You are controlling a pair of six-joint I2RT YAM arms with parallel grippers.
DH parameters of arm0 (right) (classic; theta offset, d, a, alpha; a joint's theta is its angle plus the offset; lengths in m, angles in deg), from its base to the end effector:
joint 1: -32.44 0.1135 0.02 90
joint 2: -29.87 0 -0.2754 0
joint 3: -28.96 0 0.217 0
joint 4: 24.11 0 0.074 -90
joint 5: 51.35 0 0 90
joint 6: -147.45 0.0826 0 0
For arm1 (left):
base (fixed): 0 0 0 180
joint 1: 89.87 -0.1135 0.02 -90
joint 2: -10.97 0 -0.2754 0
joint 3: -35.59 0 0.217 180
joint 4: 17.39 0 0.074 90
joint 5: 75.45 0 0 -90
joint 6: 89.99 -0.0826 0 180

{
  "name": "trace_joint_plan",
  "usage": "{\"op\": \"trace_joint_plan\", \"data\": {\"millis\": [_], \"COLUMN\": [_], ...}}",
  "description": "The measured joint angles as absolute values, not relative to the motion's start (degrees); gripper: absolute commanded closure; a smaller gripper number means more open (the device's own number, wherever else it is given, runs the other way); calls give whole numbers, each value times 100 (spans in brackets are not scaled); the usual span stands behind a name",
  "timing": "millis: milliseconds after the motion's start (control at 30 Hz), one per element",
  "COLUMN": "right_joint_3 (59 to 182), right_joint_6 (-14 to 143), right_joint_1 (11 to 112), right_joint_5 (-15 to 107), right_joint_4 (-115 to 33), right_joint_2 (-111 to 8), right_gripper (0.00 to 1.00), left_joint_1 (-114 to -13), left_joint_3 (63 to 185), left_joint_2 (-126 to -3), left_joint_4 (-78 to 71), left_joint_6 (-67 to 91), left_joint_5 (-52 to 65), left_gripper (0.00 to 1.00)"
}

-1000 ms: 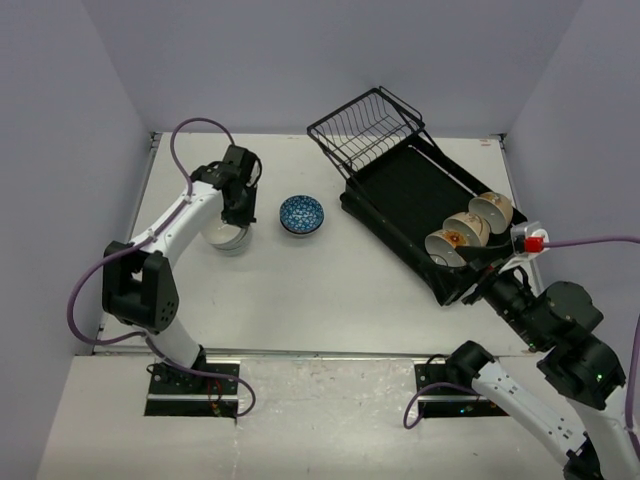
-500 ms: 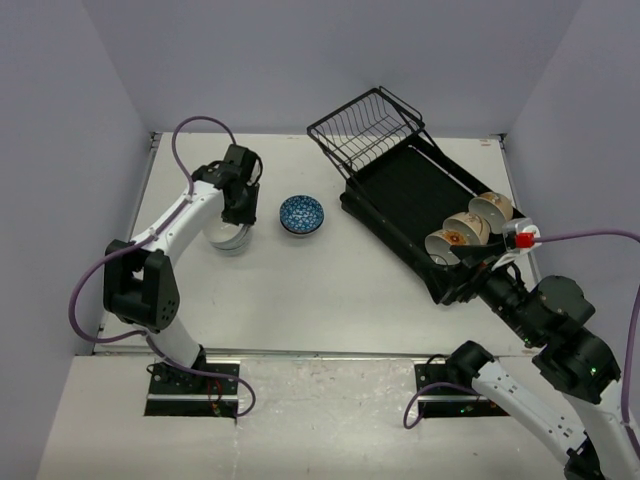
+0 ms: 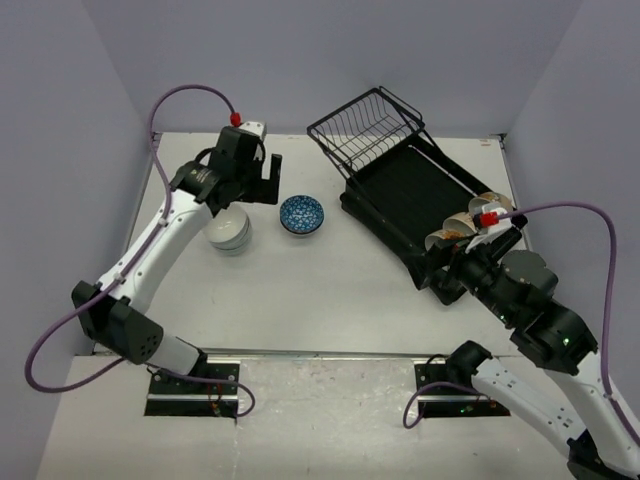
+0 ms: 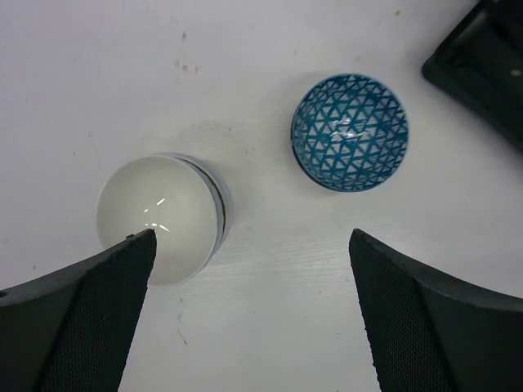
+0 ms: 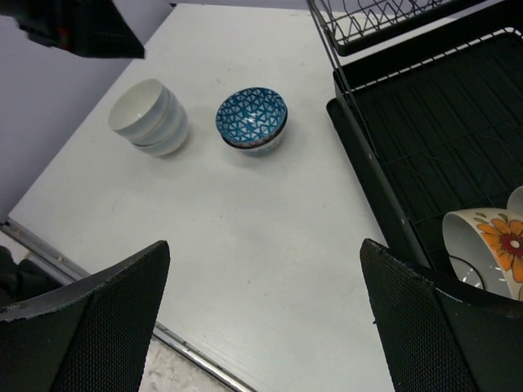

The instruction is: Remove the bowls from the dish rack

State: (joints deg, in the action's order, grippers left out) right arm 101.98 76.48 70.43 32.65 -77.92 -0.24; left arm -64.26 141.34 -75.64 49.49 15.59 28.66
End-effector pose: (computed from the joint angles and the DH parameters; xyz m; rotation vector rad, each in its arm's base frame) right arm 0.0794 0.0511 0.3699 -0.2198 1.7896 0.6271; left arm 0.2904 -0.1169 0.3455 0.0942 2.3700 -0.0476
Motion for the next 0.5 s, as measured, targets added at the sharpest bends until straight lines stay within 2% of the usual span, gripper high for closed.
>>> {"op": "trace_joint_plan", "data": {"millis": [133, 267, 500], "right_joint_3": [10198, 10391, 10913], "right_joint_6": [7571, 7390, 7082], "right_joint_1": [7046, 7059, 7091], "right_joint_5": [2810, 2174, 535], "right_joint_4": [-7838, -8118, -8924], "right_joint_2": [-155, -330, -1882], "right_gripper": [1, 1, 1], "left_joint_1": [-6011, -5806, -5801], "left_joint_3": [13874, 12659, 11430], "left_joint_2": [-6705, -5715, -5081], "left_joint_4": [4400, 3100, 2151], "left_joint_6": [1972, 2835, 3958], "left_joint_5": [2925, 2306, 1957], "left_gripper": [0, 0, 0]}}
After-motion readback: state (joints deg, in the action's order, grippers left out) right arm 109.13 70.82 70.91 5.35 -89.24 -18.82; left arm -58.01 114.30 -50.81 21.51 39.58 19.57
